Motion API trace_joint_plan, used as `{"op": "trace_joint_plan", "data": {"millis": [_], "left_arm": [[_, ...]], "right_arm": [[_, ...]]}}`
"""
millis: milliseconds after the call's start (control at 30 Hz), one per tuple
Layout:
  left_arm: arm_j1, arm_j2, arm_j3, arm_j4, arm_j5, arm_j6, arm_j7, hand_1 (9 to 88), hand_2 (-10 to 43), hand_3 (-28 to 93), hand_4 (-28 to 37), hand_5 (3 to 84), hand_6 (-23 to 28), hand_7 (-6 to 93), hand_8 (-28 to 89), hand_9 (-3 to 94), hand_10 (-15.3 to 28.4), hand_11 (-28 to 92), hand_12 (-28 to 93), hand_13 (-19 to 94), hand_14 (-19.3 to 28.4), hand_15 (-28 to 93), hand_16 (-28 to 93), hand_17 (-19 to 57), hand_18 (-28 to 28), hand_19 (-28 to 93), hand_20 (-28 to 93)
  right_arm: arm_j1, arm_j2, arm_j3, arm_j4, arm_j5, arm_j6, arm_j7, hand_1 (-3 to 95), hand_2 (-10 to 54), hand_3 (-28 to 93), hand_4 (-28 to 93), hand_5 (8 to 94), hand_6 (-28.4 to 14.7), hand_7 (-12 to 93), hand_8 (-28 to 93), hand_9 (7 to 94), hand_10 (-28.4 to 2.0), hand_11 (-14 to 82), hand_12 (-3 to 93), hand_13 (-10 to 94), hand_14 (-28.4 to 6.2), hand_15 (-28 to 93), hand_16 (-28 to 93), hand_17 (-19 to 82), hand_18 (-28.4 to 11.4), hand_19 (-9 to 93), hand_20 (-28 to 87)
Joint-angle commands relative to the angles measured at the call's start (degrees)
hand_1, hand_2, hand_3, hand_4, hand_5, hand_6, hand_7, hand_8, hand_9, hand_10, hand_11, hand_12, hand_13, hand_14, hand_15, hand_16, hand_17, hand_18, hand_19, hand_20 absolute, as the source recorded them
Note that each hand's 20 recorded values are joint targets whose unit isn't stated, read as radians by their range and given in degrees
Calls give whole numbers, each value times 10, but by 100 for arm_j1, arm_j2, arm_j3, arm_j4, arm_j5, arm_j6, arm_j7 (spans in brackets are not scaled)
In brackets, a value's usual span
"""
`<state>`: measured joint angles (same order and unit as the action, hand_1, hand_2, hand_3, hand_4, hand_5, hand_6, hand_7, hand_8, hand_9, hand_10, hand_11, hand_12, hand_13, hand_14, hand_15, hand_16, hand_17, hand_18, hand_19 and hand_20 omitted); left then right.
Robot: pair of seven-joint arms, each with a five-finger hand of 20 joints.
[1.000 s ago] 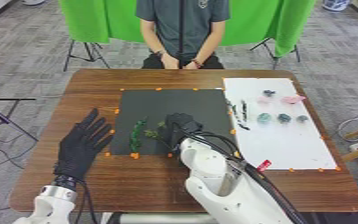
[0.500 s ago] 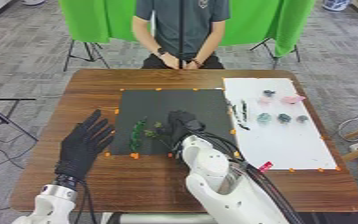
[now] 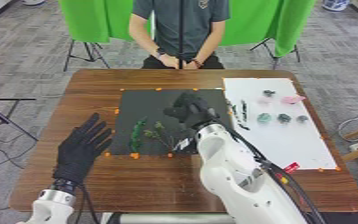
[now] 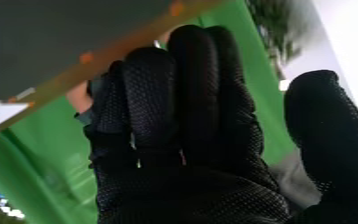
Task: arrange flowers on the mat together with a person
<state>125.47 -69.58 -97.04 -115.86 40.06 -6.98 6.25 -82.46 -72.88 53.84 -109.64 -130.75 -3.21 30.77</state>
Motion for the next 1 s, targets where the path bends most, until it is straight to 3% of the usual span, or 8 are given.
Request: {"op": "trace_joint_plan", "data": {"millis": [33, 133, 233, 433, 500, 667, 833, 1000], "left_arm": [[201, -82, -139, -95, 7, 130, 111, 225, -9, 709, -283, 287, 20, 141, -84, 245, 111, 101, 159, 211, 139, 118, 42, -122, 222, 400, 66], [282, -49, -237, -155, 41, 222, 262, 226, -8, 705, -283, 286, 20, 140, -83, 243, 110, 101, 159, 210, 137, 114, 43, -122, 221, 400, 67], [417, 40, -390, -255, 154, 345, 372, 223, -8, 700, -283, 295, 25, 137, -82, 244, 111, 102, 158, 210, 135, 112, 44, -121, 220, 399, 68], [513, 70, -424, -344, 24, 648, 494, 224, -7, 697, -283, 294, 24, 137, -82, 245, 111, 103, 155, 212, 133, 113, 46, -118, 218, 397, 70], [477, -96, -469, -324, 119, 525, 419, 224, -7, 695, -283, 290, 21, 139, -83, 246, 110, 104, 154, 212, 132, 113, 46, -117, 217, 397, 70], [403, -150, -492, -227, 227, 101, 421, 221, -9, 700, -283, 286, 20, 143, -85, 245, 110, 106, 153, 211, 132, 113, 46, -117, 217, 397, 71], [467, -198, -454, -236, 192, 122, 355, 223, -17, 704, -283, 286, 20, 142, -85, 244, 110, 104, 152, 210, 130, 110, 46, -117, 216, 394, 71], [264, -54, -381, -212, 219, 100, 406, 227, -16, 701, -283, 287, 20, 142, -84, 244, 110, 102, 153, 210, 129, 107, 48, -118, 216, 392, 73]], "right_arm": [[-716, 972, 1598, -721, 2568, 549, -1611, 213, 84, 780, -201, 618, -43, 286, -118, 616, -164, 377, 288, 516, -147, 668, 189, 188, -221, 694, 373], [-1020, 1576, 1836, -868, 3431, 1211, -2060, 172, 75, 786, -213, 587, -53, 276, -119, 571, -174, 347, 272, 479, -160, 576, 160, 140, -237, 585, 334], [-1501, 1998, 2427, -1028, 4129, 1144, -2487, 155, 74, 797, -221, 562, -56, 272, -119, 542, -178, 322, 270, 445, -157, 517, 164, 99, -240, 502, 298], [-2716, 2255, 3962, -1375, 5966, 386, -2704, 159, 72, 827, -232, 483, -56, 253, -122, 460, -169, 254, 250, 359, -140, 397, 180, 78, -234, 466, 280], [-3157, 2199, 4407, -1489, 6318, 327, -2794, 159, 72, 833, -232, 467, -58, 250, -124, 446, -170, 245, 249, 348, -141, 379, 181, 79, -233, 468, 281], [-4081, 1560, 5057, -1943, 6487, 534, -3083, 149, 61, 840, -234, 451, -61, 240, -123, 433, -169, 226, 246, 342, -145, 348, 191, 74, -233, 462, 279], [-4328, 979, 5099, -2000, 6557, 283, -2988, 138, 54, 837, -237, 439, -60, 193, -101, 418, -165, 157, 240, 328, -146, 244, 237, 50, -238, 408, 260], [-4251, 939, 5175, -1975, 6375, 184, -2890, 135, 52, 835, -237, 436, -74, 150, -94, 415, -164, 136, 234, 328, -145, 210, 255, 52, -235, 389, 250]]}}
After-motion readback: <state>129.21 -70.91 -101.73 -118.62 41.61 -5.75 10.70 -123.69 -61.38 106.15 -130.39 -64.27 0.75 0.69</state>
